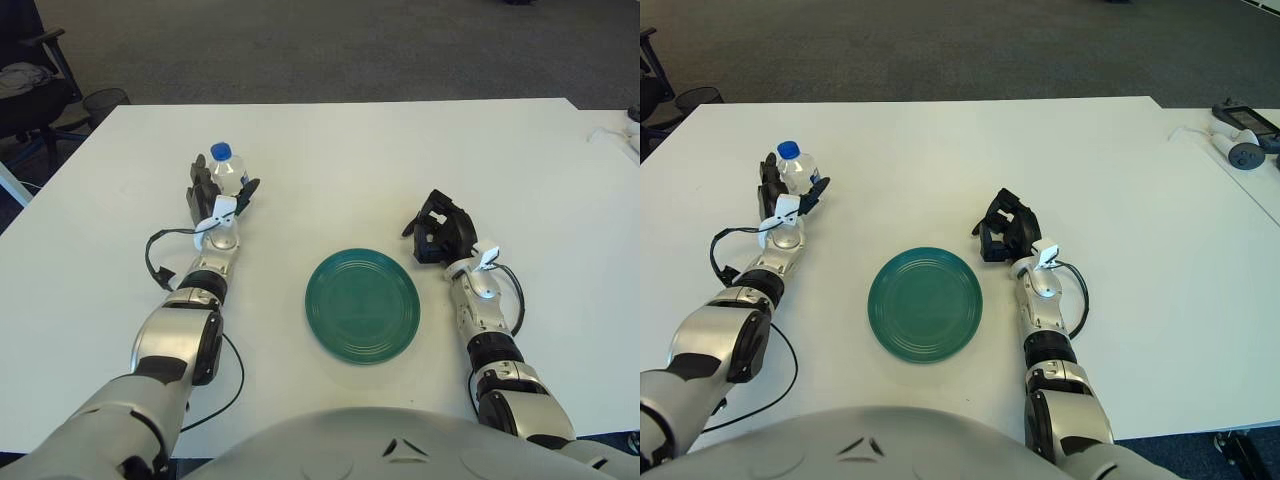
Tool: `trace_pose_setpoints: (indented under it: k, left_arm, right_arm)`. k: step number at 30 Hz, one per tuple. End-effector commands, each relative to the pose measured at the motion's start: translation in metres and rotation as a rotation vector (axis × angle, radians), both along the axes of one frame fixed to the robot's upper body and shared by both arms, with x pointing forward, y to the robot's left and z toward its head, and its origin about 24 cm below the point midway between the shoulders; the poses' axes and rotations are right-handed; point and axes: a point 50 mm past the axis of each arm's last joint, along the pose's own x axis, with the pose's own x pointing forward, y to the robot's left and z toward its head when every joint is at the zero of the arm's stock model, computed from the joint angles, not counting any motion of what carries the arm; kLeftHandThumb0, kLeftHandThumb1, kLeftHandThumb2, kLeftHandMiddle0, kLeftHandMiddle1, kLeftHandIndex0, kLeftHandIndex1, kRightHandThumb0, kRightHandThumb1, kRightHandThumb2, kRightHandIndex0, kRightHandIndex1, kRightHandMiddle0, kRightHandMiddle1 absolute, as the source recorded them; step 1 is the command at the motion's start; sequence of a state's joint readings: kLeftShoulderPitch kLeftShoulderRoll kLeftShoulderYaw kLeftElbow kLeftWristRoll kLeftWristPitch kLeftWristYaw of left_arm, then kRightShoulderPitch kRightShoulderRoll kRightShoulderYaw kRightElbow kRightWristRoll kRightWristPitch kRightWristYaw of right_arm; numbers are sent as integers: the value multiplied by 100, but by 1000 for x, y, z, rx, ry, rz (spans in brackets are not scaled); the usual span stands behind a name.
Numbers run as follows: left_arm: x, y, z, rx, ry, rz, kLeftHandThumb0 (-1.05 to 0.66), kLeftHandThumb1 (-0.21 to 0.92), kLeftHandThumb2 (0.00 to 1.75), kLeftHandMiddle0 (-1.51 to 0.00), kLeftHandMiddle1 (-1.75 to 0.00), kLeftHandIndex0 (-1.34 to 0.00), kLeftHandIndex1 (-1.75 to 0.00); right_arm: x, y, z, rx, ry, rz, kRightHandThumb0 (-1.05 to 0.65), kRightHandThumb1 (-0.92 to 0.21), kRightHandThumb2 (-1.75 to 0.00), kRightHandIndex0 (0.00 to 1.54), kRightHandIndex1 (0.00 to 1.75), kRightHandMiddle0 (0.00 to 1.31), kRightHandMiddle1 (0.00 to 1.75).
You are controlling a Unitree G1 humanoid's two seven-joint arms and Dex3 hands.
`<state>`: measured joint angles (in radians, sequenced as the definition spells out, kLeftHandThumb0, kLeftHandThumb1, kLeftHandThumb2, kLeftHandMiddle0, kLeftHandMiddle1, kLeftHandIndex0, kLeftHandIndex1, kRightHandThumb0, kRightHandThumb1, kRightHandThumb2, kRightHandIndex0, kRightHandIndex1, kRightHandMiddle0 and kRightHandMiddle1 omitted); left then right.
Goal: Put the bottle into the plate.
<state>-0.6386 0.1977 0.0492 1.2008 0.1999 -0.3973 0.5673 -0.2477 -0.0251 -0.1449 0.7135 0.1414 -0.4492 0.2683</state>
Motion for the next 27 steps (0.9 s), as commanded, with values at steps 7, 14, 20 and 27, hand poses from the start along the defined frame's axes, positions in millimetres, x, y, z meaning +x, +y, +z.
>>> trace_pose_setpoints:
  k: [7, 14, 20, 27]
  left_arm:
    - [11, -11, 10, 3, -8, -37, -105, 91, 4, 0, -60, 0, -54]
    - [14, -18, 13, -5, -22, -58, -105, 91, 3, 0, -62, 0, -58]
    - [16, -21, 15, -16, -26, -74, -105, 91, 3, 0, -64, 0, -59]
    - [17, -24, 17, -29, -30, -86, -105, 90, 2, 0, -64, 0, -60]
  right_arm:
    - [-58, 17, -69, 95, 369, 14, 0, -10, -144, 84, 135, 68, 175]
    - [-59, 17, -70, 98, 372, 13, 0, -10, -143, 85, 134, 68, 175]
    - [-59, 18, -69, 97, 369, 19, 0, -11, -143, 84, 134, 68, 175]
    - [-59, 18, -70, 101, 369, 30, 0, -11, -143, 83, 135, 67, 175]
